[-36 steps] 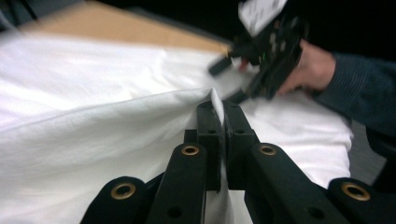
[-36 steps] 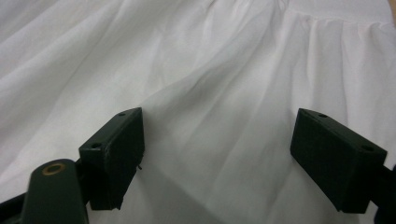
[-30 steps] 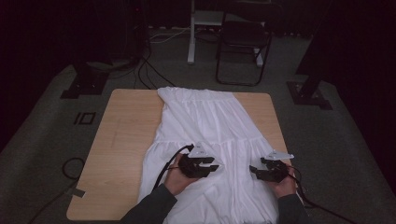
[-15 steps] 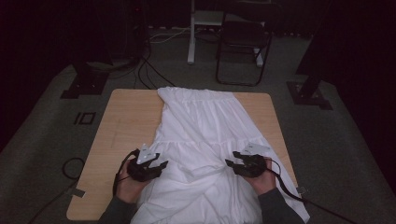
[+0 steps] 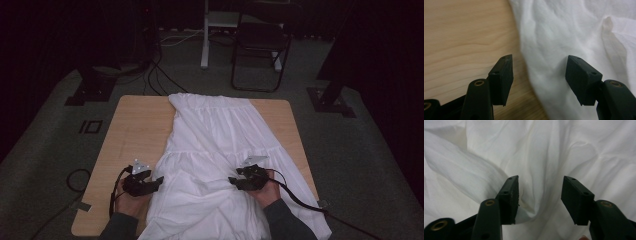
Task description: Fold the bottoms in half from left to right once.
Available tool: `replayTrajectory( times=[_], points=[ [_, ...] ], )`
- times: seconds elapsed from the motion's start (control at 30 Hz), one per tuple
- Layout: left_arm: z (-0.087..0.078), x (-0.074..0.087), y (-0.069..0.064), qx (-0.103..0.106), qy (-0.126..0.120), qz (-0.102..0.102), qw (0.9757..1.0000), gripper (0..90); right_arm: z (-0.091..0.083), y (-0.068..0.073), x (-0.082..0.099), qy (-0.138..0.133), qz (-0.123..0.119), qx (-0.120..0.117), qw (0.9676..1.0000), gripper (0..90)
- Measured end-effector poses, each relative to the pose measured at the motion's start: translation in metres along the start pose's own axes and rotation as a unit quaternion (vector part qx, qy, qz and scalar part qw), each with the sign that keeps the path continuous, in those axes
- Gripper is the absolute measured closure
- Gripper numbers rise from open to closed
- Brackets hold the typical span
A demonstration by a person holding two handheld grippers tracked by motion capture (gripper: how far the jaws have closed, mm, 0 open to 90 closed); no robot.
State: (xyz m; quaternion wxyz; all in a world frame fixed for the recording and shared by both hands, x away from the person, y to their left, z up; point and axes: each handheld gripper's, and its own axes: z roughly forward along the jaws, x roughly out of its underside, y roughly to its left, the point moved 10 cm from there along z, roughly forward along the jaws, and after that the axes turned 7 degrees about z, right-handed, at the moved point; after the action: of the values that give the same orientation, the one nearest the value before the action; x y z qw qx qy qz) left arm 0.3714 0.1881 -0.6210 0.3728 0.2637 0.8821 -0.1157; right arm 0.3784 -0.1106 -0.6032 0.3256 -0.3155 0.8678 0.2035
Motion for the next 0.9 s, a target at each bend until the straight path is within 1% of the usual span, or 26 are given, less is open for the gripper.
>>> replayTrajectory(
  times=[0.03,0.07,0.1,0.13,0.17,0.23,0.27,0.3,0.33,0.37,0.4,0.43,0.47,0.5,0.53,0.57,0.6,0.63,0.67,0.7,0.73,0.77,0.8,0.83,0.87,0.9],
  points=[
    [0.004,0.001,-0.003,0.013,0.002,0.001,0.9999,42.9,0.002,0.002,0.002,0.005,-0.006,-0.009,0.9999,67.1],
    [0.003,-0.001,-0.009,0.035,0.0,0.013,0.9993,67.3,0.001,0.005,0.003,0.006,-0.01,-0.014,0.9998,83.7],
    [0.003,-0.001,-0.009,0.035,0.0,0.013,0.9993,80.5,0.001,0.005,0.003,0.006,-0.01,-0.014,0.9998,83.7],
    [0.0,-0.003,-0.009,0.031,-0.007,0.017,0.9993,80.5,-0.001,0.004,0.002,0.003,-0.012,-0.011,0.9999,86.8],
    [-0.013,-0.012,-0.009,0.028,-0.03,0.019,0.999,88.1,-0.008,0.003,-0.003,-0.014,-0.013,-0.004,0.9998,87.8],
    [-0.031,-0.025,-0.01,0.021,-0.059,0.023,0.9978,88.7,-0.021,0.0,-0.009,-0.035,-0.016,0.001,0.9993,88.0],
    [-0.041,-0.033,-0.012,0.018,-0.073,0.028,0.9968,88.9,-0.028,-0.001,-0.013,-0.046,-0.013,0.0,0.9989,88.0],
    [-0.052,-0.043,-0.015,0.013,-0.088,0.038,0.9953,89.0,-0.036,-0.003,-0.018,-0.061,-0.011,0.0,0.9981,88.0],
    [-0.052,-0.043,-0.015,0.013,-0.088,0.038,0.9953,89.0,-0.045,-0.004,-0.022,-0.075,-0.007,0.0,0.9972,88.1],
    [-0.063,-0.054,-0.02,0.006,-0.101,0.046,0.9938,89.0,-0.054,-0.007,-0.026,-0.088,-0.006,0.007,0.9961,88.2],
    [-0.074,-0.064,-0.023,-0.008,-0.112,0.053,0.9923,89.0,-0.064,-0.011,-0.031,-0.101,-0.011,0.021,0.9946,88.3],
    [-0.085,-0.075,-0.029,-0.016,-0.124,0.062,0.9902,89.0,-0.064,-0.011,-0.031,-0.101,-0.011,0.021,0.9946,88.3],
    [-0.093,-0.085,-0.036,-0.015,-0.131,0.071,0.9887,88.4,-0.076,-0.016,-0.036,-0.117,-0.013,0.031,0.9926,88.3],
    [-0.095,-0.093,-0.045,-0.012,-0.13,0.08,0.9882,85.6,-0.104,-0.028,-0.047,-0.155,-0.003,0.051,0.9866,88.4],
    [-0.091,-0.103,-0.061,-0.023,-0.12,0.105,0.9869,77.8,-0.117,-0.038,-0.051,-0.171,0.007,0.071,0.9827,88.4],
    [-0.091,-0.103,-0.061,-0.023,-0.12,0.105,0.9869,70.7,-0.129,-0.052,-0.052,-0.179,0.011,0.101,0.9786,88.4],
    [-0.076,-0.106,-0.075,-0.026,-0.108,0.125,0.9859,66.3,-0.136,-0.067,-0.05,-0.175,0.014,0.136,0.975,88.3],
    [-0.076,-0.106,-0.075,-0.026,-0.108,0.125,0.9859,63.6,-0.136,-0.067,-0.05,-0.175,0.014,0.136,0.975,88.3],
    [-0.066,-0.105,-0.083,-0.016,-0.098,0.13,0.9865,63.6,-0.139,-0.082,-0.044,-0.165,0.023,0.158,0.9733,88.3],
    [-0.043,-0.101,-0.096,0.001,-0.081,0.135,0.9876,59.5,-0.136,-0.11,-0.027,-0.142,0.046,0.178,0.9727,88.2],
    [-0.031,-0.097,-0.103,0.013,-0.07,0.138,0.9878,58.0,-0.13,-0.123,-0.016,-0.126,0.056,0.187,0.9727,88.2],
    [-0.031,-0.097,-0.103,0.013,-0.07,0.138,0.9878,58.0,-0.13,-0.123,-0.016,-0.126,0.056,0.187,0.9727,88.2],
    [-0.006,-0.088,-0.116,0.035,-0.046,0.144,0.988,57.7,-0.115,-0.142,0.007,-0.094,0.069,0.189,0.9749,88.1],
    [-0.006,-0.088,-0.116,0.035,-0.046,0.144,0.988,57.6,-0.115,-0.142,0.007,-0.094,0.069,0.189,0.9749,88.1],
    [0.007,-0.082,-0.12,0.037,-0.031,0.147,0.988,57.6,-0.107,-0.148,0.017,-0.081,0.072,0.187,0.9763,88.0],
    [0.028,-0.072,-0.124,0.035,-0.003,0.152,0.9878,57.7,-0.093,-0.157,0.035,-0.062,0.084,0.185,0.9773,87.8]
  ],
)
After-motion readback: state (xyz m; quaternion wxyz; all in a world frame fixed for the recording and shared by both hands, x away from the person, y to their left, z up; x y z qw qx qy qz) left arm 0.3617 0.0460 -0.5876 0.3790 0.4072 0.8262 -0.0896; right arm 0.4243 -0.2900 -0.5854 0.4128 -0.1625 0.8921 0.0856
